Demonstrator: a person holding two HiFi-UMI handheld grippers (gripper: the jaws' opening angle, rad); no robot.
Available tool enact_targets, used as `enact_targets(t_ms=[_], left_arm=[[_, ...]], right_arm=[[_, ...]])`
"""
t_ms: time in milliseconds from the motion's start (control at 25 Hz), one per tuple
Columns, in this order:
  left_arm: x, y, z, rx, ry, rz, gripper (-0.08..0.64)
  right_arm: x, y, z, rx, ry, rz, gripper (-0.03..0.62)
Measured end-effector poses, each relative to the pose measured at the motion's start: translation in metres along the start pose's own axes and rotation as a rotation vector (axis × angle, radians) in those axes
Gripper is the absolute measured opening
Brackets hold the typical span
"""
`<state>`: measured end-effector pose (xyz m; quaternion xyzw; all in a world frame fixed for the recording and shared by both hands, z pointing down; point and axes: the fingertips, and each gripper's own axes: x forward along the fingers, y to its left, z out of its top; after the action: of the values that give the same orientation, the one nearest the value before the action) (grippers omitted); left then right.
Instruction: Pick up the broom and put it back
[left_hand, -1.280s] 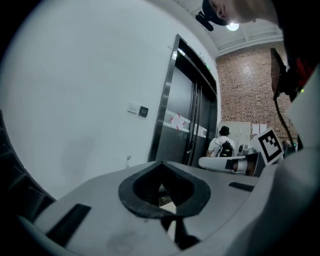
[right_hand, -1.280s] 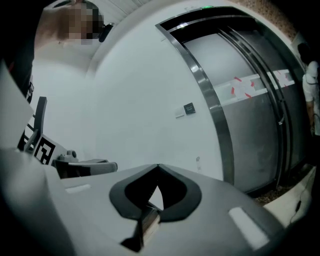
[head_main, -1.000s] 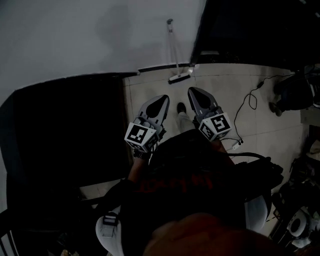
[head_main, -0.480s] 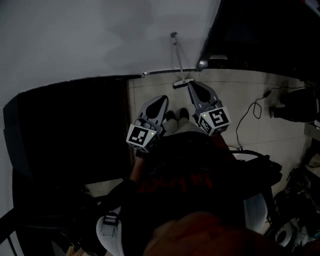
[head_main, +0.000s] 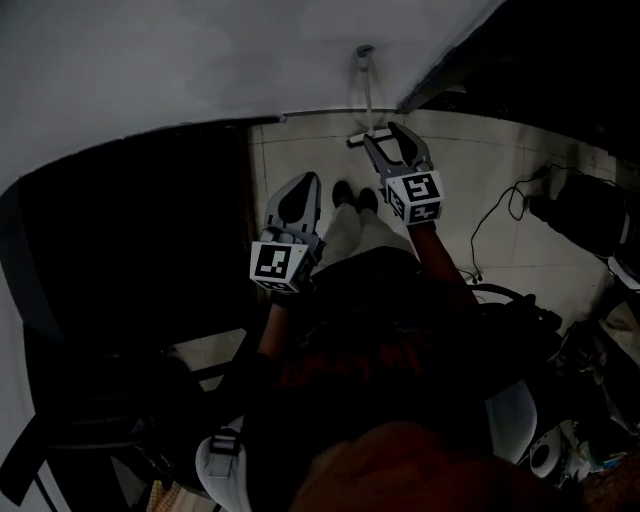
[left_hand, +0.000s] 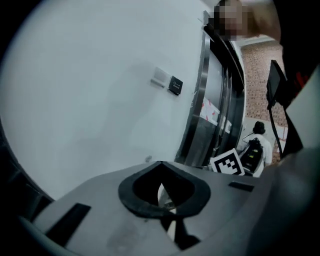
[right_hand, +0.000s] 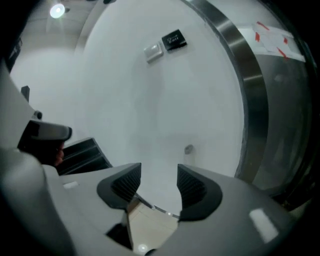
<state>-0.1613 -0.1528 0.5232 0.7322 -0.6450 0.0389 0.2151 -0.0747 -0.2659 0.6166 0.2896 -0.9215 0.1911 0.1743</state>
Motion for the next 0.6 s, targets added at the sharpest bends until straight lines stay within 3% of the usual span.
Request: enact_targets(t_ms=[120, 600], left_arm=[[-0.002, 0.018, -0.007, 0.038, -0.006, 0.090, 0.005], [-0.031, 0.044, -0.069, 0.005, 0.098, 0.226, 0.005]], right_arm=[[0.046, -0.031, -0.042, -0.014, 0.076, -0.059, 0.215], [0.221, -0.134, -0.197, -0.090, 0.415, -0.180, 0.204]])
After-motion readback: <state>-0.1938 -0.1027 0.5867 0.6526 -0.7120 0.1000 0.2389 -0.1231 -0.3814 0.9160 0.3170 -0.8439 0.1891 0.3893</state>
